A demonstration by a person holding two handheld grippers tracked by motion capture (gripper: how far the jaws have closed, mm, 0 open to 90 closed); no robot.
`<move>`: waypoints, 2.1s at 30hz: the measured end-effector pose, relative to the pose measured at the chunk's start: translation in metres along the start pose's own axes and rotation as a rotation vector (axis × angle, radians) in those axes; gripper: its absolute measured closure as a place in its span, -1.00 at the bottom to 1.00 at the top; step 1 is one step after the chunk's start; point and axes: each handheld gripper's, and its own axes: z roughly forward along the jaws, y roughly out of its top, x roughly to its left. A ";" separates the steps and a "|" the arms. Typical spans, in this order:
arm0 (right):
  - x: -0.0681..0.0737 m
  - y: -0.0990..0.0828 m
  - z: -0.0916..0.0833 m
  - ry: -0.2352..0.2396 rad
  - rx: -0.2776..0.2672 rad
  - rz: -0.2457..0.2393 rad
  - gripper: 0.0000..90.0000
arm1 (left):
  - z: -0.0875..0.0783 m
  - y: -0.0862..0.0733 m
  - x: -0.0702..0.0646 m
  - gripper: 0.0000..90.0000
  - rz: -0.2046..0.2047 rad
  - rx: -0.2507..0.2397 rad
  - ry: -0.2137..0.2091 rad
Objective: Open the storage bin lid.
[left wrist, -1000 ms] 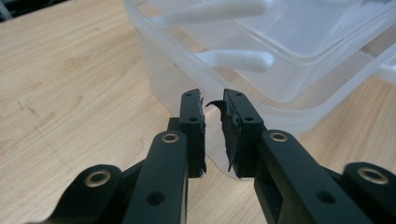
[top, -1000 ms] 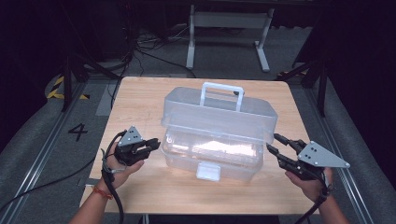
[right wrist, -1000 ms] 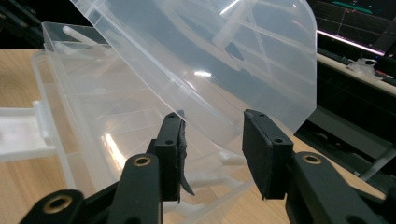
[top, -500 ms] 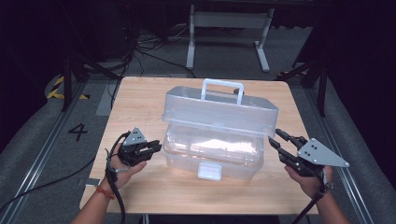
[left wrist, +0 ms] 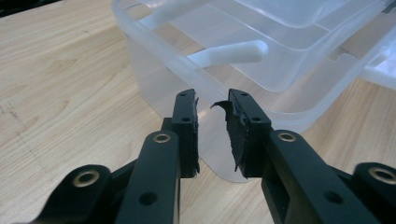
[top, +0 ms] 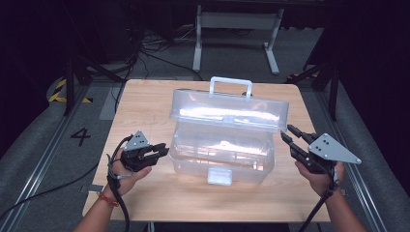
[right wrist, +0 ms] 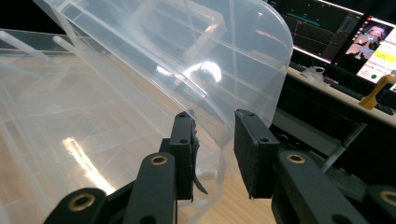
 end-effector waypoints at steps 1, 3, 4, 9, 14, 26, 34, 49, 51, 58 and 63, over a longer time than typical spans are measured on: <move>-0.001 0.001 0.001 -0.005 0.000 0.003 0.56 | 0.000 0.000 0.000 0.63 -0.008 0.004 -0.003; -0.002 0.002 0.003 -0.017 0.000 0.005 0.58 | 0.002 0.001 0.000 0.62 -0.013 0.009 0.005; -0.002 0.003 0.004 -0.022 -0.003 0.009 0.58 | 0.002 0.001 -0.001 0.62 -0.016 0.011 0.007; -0.006 0.005 0.009 -0.043 0.010 0.013 0.61 | 0.003 0.003 -0.002 0.59 -0.001 0.012 -0.001; -0.011 0.005 0.013 -0.046 0.020 0.017 0.62 | -0.001 0.007 -0.009 0.57 0.007 -0.014 -0.026; -0.020 0.004 0.019 -0.055 0.041 0.040 0.83 | 0.005 0.006 -0.015 0.54 0.019 0.006 -0.027; -0.018 0.005 0.024 -0.093 0.045 0.026 0.77 | 0.003 0.014 -0.026 0.45 0.031 -0.021 -0.040; -0.020 0.006 0.026 -0.097 0.055 0.028 0.78 | 0.011 0.023 -0.033 0.44 0.048 0.011 0.011; -0.020 0.007 0.027 -0.101 0.057 0.027 0.79 | 0.012 0.023 -0.033 0.44 0.052 0.015 0.012; -0.022 0.013 0.030 -0.115 0.069 0.019 0.80 | 0.014 0.026 -0.031 0.46 0.051 0.032 0.011; -0.025 0.020 0.035 -0.131 0.081 0.023 0.81 | 0.015 0.026 -0.031 0.49 0.048 0.029 0.015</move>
